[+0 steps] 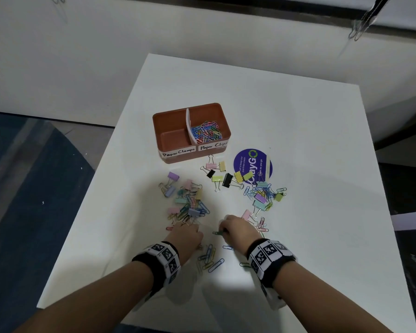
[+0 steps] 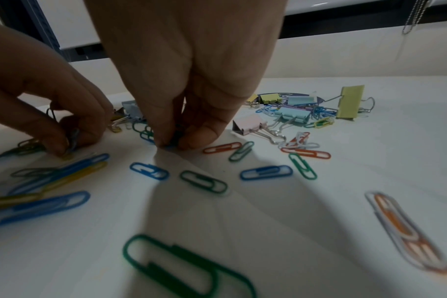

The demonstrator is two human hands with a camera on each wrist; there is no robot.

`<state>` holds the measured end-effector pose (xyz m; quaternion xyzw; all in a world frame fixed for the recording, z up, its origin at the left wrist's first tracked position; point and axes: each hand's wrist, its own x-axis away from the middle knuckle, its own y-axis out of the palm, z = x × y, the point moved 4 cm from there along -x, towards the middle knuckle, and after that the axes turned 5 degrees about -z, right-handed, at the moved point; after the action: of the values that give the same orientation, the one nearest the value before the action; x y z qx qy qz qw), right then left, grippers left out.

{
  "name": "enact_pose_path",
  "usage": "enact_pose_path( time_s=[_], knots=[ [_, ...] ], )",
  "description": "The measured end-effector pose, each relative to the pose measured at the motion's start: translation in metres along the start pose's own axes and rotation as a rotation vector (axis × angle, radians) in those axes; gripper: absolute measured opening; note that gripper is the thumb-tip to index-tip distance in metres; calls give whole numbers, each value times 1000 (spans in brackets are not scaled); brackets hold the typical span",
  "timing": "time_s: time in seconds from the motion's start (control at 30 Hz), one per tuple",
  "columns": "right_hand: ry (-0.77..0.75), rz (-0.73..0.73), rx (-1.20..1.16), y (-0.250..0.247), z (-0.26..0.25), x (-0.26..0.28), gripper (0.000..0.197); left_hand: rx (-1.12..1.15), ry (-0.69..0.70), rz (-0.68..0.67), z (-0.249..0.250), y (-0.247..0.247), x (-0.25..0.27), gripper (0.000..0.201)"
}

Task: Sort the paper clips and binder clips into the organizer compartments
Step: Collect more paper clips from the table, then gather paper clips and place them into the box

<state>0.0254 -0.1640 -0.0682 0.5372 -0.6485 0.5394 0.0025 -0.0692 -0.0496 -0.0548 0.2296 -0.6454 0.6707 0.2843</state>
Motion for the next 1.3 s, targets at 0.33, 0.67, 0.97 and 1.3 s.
enact_pose_path(
  time_s=[0.33,0.67,0.97,1.3],
  knots=[
    [8,-37,-115,-7,6,6,16,270,-30,6,-15,-11,-9,26],
    [-22,320,-318,-149,-19,-6,9,745,-78,637,-80,-139,-12,13],
    [-15,473,-304,-235,-43,-87,36,829,-266,707,-129,-235,-51,32],
    [-105,264,-294,-143,-5,-23,20,822,25,611,-98,-168,-11,22]
  ],
)
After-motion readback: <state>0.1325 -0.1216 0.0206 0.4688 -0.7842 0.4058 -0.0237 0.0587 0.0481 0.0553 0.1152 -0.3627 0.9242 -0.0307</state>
